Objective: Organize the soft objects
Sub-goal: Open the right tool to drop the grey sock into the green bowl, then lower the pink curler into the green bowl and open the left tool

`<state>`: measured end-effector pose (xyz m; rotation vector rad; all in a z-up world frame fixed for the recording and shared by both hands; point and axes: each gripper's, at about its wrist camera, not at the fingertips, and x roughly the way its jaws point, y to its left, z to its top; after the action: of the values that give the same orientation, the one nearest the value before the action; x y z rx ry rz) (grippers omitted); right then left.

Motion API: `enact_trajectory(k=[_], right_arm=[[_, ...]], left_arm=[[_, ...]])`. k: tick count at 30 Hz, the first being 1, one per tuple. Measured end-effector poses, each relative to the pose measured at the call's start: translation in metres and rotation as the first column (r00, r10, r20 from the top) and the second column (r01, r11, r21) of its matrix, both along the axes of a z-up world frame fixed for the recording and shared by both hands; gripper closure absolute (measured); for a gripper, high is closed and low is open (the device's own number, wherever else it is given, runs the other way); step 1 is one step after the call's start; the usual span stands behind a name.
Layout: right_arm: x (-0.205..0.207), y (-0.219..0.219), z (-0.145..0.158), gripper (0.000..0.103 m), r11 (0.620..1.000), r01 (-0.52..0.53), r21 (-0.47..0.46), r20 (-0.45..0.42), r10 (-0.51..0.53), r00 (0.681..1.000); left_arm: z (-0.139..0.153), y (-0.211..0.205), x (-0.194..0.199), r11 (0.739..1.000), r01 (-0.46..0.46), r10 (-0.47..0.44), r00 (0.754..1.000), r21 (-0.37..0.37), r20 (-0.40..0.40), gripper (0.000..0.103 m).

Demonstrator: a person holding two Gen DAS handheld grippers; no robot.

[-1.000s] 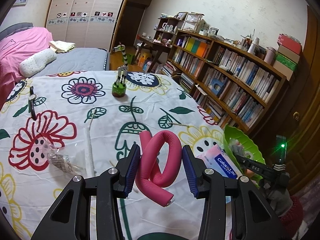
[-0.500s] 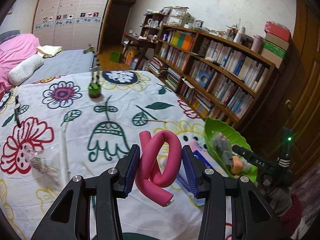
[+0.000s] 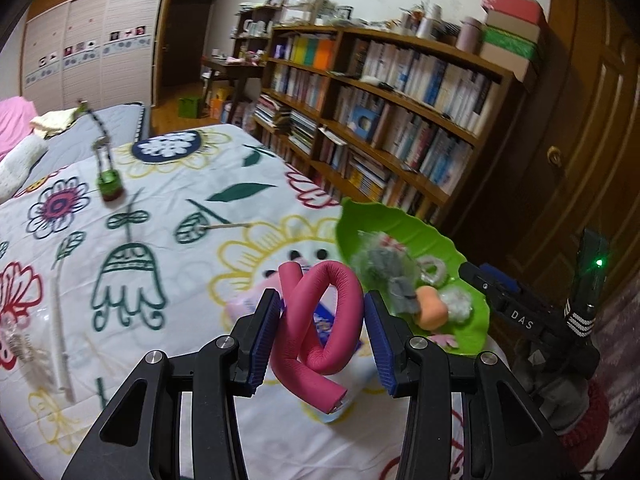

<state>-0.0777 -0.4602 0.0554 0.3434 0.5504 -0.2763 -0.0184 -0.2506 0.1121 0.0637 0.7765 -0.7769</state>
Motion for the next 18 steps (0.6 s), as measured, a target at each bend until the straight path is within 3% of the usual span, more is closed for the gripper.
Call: enact_trajectory(k=[18], right_arm=[[-0.020, -0.017, -0.009, 0.049, 0.999, 0.011, 0.053, 0.024, -0.013, 1.000]], left_arm=[[-0.017, -0.086, 0.015, 0.998, 0.060, -0.059, 0.994, 0.010, -0.097, 0.059]])
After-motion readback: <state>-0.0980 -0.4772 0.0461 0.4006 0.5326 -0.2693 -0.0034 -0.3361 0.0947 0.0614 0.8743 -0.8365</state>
